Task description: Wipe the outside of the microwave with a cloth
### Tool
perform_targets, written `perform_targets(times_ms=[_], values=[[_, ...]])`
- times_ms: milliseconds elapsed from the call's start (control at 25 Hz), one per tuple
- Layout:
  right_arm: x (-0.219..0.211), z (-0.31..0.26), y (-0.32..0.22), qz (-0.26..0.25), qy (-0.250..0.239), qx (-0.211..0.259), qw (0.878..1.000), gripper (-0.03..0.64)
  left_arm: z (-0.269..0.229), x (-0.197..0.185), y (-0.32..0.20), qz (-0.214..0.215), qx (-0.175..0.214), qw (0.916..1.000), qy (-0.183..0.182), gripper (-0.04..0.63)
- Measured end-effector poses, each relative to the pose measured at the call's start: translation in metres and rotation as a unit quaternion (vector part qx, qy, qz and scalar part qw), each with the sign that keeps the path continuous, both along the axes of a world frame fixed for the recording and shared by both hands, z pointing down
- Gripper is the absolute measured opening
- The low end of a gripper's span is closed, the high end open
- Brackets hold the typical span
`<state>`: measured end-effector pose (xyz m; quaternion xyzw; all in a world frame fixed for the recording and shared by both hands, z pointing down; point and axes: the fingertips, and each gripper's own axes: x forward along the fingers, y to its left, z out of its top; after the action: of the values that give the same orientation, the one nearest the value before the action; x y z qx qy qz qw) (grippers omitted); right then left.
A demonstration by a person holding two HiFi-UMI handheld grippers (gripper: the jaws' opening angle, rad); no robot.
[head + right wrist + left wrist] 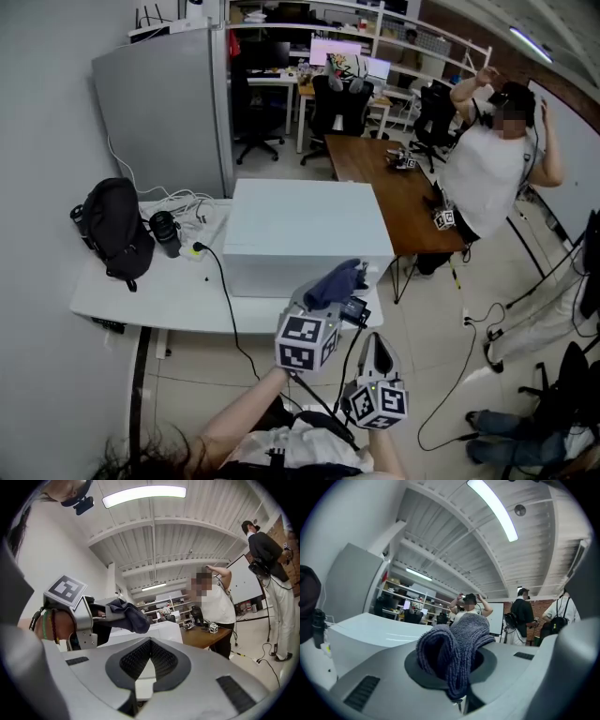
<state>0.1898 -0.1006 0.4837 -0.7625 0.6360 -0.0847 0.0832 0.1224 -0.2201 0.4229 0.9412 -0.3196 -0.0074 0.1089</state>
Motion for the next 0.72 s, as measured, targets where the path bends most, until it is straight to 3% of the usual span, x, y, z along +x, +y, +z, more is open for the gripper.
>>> perform_targets(times_ms=[160,280,400,560,720], values=[[0.008,-0.003,-0.021,0.024,0.002,-0.009,1.0,0.02,-0.015,0.058,-0.031,0.052,-0.002,0.9986,0.003,0.052],[0.025,-0.004,-0.027,0.046,0.02,-0.017,0.999,0.02,-0.02,0.105,-0.04,0.094,-0.002,0.9954,-0.019,0.052],[0.046,-0.008,-0.036,0.066,0.021,-0.02,0.997,0.019,-0.008,0.133,-0.055,0.105,-0.02,0.9933,-0.044,0.052],[0.056,-0.01,-0.039,0.07,0.012,-0.023,0.997,0.02,0.012,0.116,-0.075,0.072,-0.059,0.9945,-0.049,0.052],[0.06,-0.006,-0.05,0.055,0.01,-0.026,0.998,0.02,0.028,0.075,-0.1,0.015,-0.072,0.9962,-0.047,0.052]])
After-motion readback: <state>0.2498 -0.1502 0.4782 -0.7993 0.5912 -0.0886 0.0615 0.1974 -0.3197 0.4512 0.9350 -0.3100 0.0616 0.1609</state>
